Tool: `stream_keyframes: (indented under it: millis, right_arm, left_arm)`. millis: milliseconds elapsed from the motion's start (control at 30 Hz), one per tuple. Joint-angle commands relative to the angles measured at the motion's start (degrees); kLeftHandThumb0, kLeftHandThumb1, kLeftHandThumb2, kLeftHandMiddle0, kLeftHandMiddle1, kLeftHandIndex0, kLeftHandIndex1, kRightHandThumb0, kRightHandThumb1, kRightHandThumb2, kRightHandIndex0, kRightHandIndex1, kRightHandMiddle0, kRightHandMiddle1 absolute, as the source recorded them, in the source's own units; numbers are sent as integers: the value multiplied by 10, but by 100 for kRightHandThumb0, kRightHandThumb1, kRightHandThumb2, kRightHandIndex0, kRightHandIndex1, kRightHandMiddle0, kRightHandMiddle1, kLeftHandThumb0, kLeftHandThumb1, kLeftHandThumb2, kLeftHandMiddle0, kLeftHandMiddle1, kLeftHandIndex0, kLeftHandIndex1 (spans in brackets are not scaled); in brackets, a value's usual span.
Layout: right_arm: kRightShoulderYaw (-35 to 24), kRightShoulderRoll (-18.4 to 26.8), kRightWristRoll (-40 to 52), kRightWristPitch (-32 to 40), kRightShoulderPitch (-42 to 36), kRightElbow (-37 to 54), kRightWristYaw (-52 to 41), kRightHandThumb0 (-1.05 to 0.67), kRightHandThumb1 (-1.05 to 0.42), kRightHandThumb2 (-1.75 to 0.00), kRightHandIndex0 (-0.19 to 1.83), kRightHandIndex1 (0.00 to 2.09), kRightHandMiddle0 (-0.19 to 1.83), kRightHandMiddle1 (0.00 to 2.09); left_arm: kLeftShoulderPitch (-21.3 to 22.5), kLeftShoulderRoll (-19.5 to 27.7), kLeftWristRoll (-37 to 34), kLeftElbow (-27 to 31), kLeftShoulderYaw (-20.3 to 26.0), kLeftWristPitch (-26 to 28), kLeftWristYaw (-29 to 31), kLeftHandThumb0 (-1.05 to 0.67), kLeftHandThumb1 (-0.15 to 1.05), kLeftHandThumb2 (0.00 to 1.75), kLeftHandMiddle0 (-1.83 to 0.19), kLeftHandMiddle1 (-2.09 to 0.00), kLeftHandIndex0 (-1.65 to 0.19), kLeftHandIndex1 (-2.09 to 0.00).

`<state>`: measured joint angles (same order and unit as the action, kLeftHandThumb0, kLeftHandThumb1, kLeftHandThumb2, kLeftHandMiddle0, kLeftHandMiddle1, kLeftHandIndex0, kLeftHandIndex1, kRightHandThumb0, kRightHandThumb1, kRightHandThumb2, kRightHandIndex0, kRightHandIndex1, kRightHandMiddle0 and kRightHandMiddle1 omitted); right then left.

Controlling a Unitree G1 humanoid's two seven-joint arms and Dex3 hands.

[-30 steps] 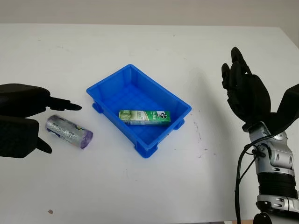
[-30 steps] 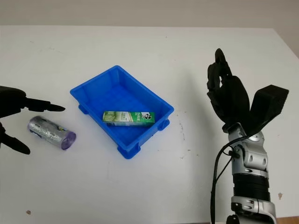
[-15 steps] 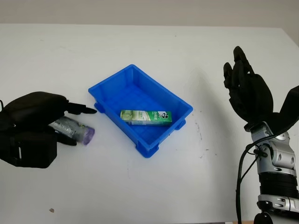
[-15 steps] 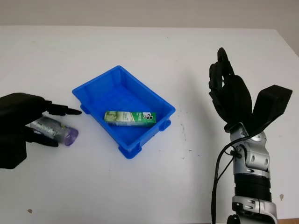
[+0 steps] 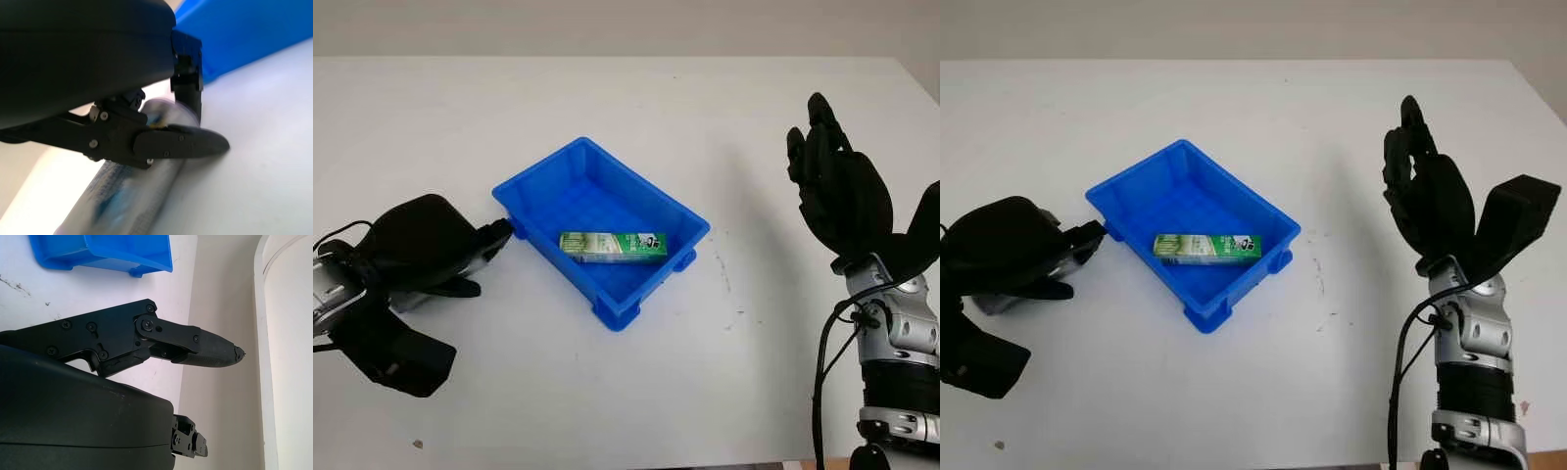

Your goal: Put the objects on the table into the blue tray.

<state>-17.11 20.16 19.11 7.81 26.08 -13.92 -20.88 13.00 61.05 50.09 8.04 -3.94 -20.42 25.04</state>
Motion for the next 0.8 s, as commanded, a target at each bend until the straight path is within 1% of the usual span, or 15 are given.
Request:
stream_keyframes:
  millis: [0, 67, 133, 167, 233, 300, 333, 367, 433, 533, 633, 700, 733, 767]
  right_arm:
    - [-2, 5, 2, -6, 10, -3, -1, -75, -105, -63, -19, 0, -19, 0]
    - [-3, 5, 3, -7, 11, -6, -4, -74, -105, -63, -19, 0, -19, 0]
    - [-3, 4, 4, -7, 13, -7, -5, -73, -105, -63, -19, 0, -19, 0]
    - [-3, 4, 4, -7, 13, -7, -6, -73, -105, -63, -19, 0, -19, 0]
    - [-2, 2, 3, -8, 15, -8, -4, -73, -105, -63, -19, 0, -19, 0]
    - [-1, 0, 2, -7, 14, -7, -2, -73, -105, -63, -19, 0, -19, 0]
    - [0, -1, 4, -6, 14, -7, -4, -73, -105, -63, -19, 0, -19, 0]
    - [0, -2, 4, -4, 13, -6, -3, -73, -105, -64, -19, 0, -19, 0]
    - [3, -4, 3, -3, 11, -2, -1, -72, -105, -64, -19, 0, -19, 0]
    - [6, -7, 1, -4, 7, 1, 2, -72, -105, -65, -19, 0, -19, 0]
    - [5, -9, 4, -4, 3, 4, 2, -72, -105, -65, -19, 0, -19, 0]
    - [4, -10, 5, -4, -1, 4, 1, -72, -105, -66, -19, 0, -19, 0]
    - [4, -11, 5, -4, -2, 4, 1, -71, -105, -66, -19, 0, -19, 0]
    - [4, -11, 5, -4, -4, 5, 2, -72, -105, -66, -19, 0, -19, 0]
  left_arm:
    - [-7, -10, -67, 41, 23, 20, 42, -49, 105, 26, -70, -209, -36, -209]
    - [5, -17, -170, 82, 42, 61, 110, -49, 105, 30, -69, -209, -38, -209]
    - [24, -21, -253, 118, 63, 92, 152, -52, 105, 36, -72, -209, -40, -209]
    - [35, -22, -285, 131, 74, 103, 163, -53, 105, 38, -72, -209, -41, -209]
    - [61, -20, -327, 159, 90, 136, 184, -52, 105, 38, -71, -209, -41, -209]
    - [92, -21, -364, 167, 101, 151, 192, -51, 105, 37, -67, -209, -37, -209]
    - [108, -23, -379, 166, 104, 156, 194, -49, 105, 34, -65, -209, -35, -209]
    - [123, -24, -389, 165, 104, 164, 196, -46, 105, 29, -63, -209, -36, -209]
    - [144, -30, -398, 160, 102, 177, 190, -45, 105, 26, -64, -209, -35, -209]
    - [153, -46, -394, 151, 102, 173, 165, -45, 105, 21, -75, -209, -43, -209]
    - [152, -64, -398, 140, 110, 160, 138, -42, 105, 19, -77, -209, -48, -209]
    - [142, -90, -400, 141, 128, 158, 101, -38, 105, 12, -79, -209, -51, -201]
    - [135, -98, -398, 150, 140, 169, 86, -37, 105, 10, -78, -209, -53, -198]
    - [124, -104, -384, 166, 155, 185, 71, -40, 103, 8, -68, -199, -48, -186]
